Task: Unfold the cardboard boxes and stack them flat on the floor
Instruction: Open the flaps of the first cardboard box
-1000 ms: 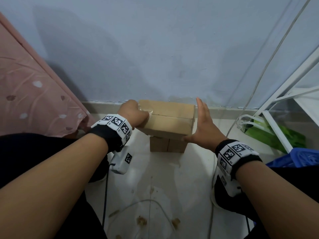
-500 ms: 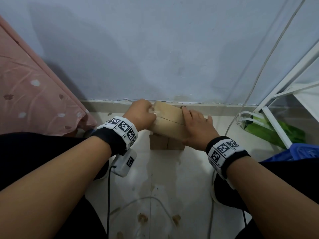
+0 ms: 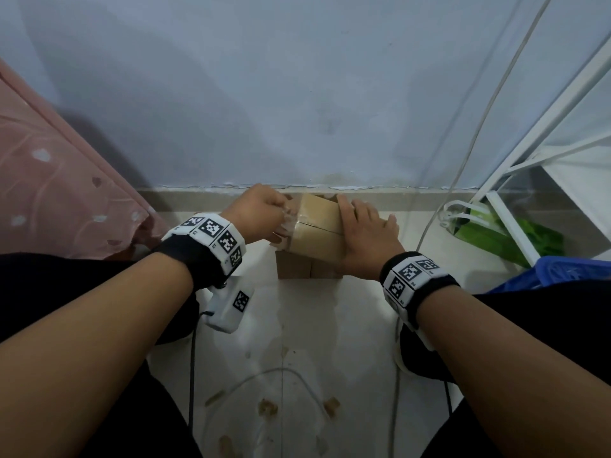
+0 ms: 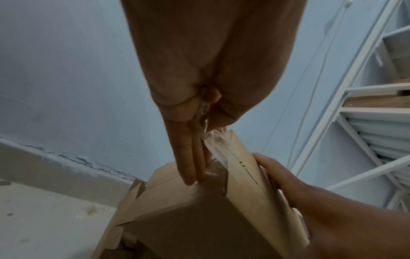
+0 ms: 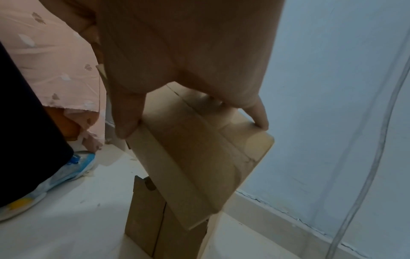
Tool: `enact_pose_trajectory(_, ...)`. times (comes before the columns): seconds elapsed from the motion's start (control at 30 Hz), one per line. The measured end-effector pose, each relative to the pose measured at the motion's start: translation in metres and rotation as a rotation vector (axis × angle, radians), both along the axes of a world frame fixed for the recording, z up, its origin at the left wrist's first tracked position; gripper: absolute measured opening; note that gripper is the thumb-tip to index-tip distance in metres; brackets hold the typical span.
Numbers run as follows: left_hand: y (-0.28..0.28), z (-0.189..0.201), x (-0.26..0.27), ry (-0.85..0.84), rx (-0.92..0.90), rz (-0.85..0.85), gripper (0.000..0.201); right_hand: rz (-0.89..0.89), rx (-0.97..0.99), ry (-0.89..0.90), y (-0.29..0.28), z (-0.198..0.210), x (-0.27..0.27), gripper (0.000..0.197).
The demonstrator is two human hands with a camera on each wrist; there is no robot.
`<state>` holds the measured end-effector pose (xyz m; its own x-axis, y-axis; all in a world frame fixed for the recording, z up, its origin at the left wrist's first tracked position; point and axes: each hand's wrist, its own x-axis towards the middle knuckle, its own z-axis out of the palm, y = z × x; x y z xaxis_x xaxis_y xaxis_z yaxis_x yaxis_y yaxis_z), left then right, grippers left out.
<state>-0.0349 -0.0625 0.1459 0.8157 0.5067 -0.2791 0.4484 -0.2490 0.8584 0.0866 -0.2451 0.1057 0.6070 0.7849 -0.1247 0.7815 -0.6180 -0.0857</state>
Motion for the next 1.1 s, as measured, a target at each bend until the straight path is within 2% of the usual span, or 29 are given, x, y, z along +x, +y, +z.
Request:
enact_pose_trajectory(0.13, 0.002, 0.002, 0.000, -0.069, -0.023, 0.105, 0.048, -0.008, 0.061, 0.006, 0.004, 0.003, -0.006, 0.120)
enact_pose_trajectory(0.27, -0.004, 0.004, -0.002, -0.163, 0.044, 0.221, 0.043, -0.019, 0.059, 0.089, 0.008, 0.001, -0.013, 0.119)
enact_pose_trajectory(0.33, -0.005, -0.001, -0.002, -0.278, -0.118, 0.227, 0.043, -0.017, 0.059, 0.098, 0.007, -0.002, -0.014, 0.118)
enact_pose_trajectory(0.43, -0.004, 0.004, -0.001, -0.383, -0.575, 0.245, 0.042, -0.035, 0.056, 0.110, 0.000, -0.005, -0.007, 0.120)
enact_pose_trajectory(0.5, -0.002, 0.017, 0.000, -0.340, -0.664, 0.338, 0.034, -0.024, 0.072, 0.103, -0.008, -0.007, -0.001, 0.119)
enact_pose_trajectory(0.57, 0.001, 0.024, 0.000, -0.268, -0.611, 0.412, 0.032, -0.017, 0.142, 0.136, -0.014, -0.008, 0.003, 0.115)
enact_pose_trajectory(0.63, 0.003, 0.024, 0.000, -0.186, -0.534, 0.365, 0.043, 0.018, 0.211, 0.170, -0.016, -0.010, 0.003, 0.112)
enact_pose_trajectory(0.8, 0.000, 0.008, -0.004, 0.000, 0.113, 0.097, 0.048, 0.081, 0.278, 0.189, -0.017, -0.011, 0.003, 0.108)
enact_pose_trajectory(0.93, 0.001, 0.004, -0.012, 0.305, 0.242, -0.150, 0.072, 0.129, 0.330, 0.141, -0.018, -0.015, 0.007, 0.102)
enact_pose_trajectory(1.0, 0.007, -0.001, -0.018, 0.415, 0.271, -0.184, 0.084, 0.113, 0.390, 0.167, -0.021, -0.016, 0.010, 0.100)
enact_pose_trajectory(1.03, 0.008, -0.004, -0.021, 0.445, 0.268, -0.159, 0.085, 0.094, 0.416, 0.183, -0.024, -0.015, 0.012, 0.099)
enact_pose_trajectory(1.1, 0.012, -0.010, -0.025, 0.496, 0.306, -0.119, 0.068, 0.081, 0.451, 0.207, -0.027, -0.014, 0.014, 0.098)
